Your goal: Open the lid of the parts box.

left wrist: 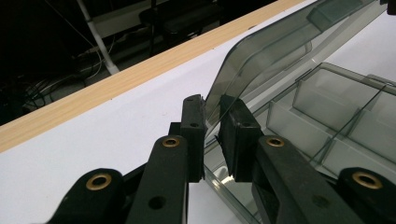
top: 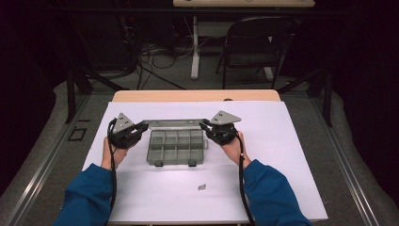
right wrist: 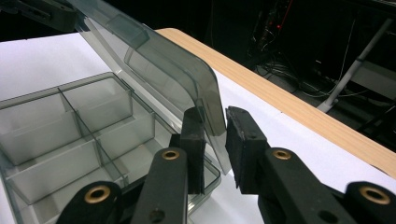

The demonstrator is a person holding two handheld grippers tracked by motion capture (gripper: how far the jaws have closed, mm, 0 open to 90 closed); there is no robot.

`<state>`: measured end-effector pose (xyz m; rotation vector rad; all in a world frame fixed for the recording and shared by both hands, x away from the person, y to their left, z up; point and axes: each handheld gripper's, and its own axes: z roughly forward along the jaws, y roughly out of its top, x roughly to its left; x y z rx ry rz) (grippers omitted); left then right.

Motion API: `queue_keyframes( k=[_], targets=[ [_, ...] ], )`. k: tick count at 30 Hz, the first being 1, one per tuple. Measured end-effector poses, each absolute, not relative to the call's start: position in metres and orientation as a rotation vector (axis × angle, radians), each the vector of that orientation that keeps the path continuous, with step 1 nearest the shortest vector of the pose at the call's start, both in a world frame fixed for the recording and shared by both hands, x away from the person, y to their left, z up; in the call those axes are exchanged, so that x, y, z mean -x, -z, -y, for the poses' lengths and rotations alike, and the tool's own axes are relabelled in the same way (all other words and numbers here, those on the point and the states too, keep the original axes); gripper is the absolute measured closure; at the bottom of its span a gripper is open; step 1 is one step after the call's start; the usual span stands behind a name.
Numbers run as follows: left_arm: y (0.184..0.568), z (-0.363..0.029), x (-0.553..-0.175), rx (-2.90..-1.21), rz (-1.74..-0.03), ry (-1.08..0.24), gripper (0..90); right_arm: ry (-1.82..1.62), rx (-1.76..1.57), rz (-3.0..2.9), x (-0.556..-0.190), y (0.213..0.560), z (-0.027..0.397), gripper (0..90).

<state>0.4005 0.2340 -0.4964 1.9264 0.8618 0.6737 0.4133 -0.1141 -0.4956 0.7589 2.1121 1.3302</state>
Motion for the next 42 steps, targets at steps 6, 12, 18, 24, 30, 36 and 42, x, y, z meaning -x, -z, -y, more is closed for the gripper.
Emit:
queue_keyframes(
  k=[6, 12, 18, 24, 30, 36, 42],
  targets=[
    [0.497, -0.234, -0.406, -1.943, -0.866, -0.667, 80.3, -1.330, -0.777, -2.118, -0.417, 0.494, 0.114, 77.4],
    [0.499, -0.234, -0.410, -1.944, -0.878, -0.656, 80.7, -1.309, -0.796, -2.129, -0.417, 0.492, 0.112, 77.7],
    [0.498, -0.234, -0.412, -1.949, -0.874, -0.656, 80.8, -1.300, -0.809, -2.132, -0.421, 0.491, 0.112, 78.7],
    [0.498, -0.235, -0.415, -1.955, -0.883, -0.641, 81.3, -1.295, -0.807, -2.124, -0.424, 0.491, 0.111, 79.6],
    [0.498, -0.235, -0.419, -1.942, -0.889, -0.636, 81.7, -1.294, -0.827, -2.111, -0.428, 0.492, 0.110, 80.4],
    [0.499, -0.235, -0.424, -1.941, -0.894, -0.628, 82.0, -1.288, -0.828, -2.111, -0.431, 0.493, 0.110, 80.8],
    [0.499, -0.234, -0.427, -1.941, -0.901, -0.632, 82.0, -1.278, -0.831, -2.121, -0.435, 0.494, 0.109, 81.0]
  ],
)
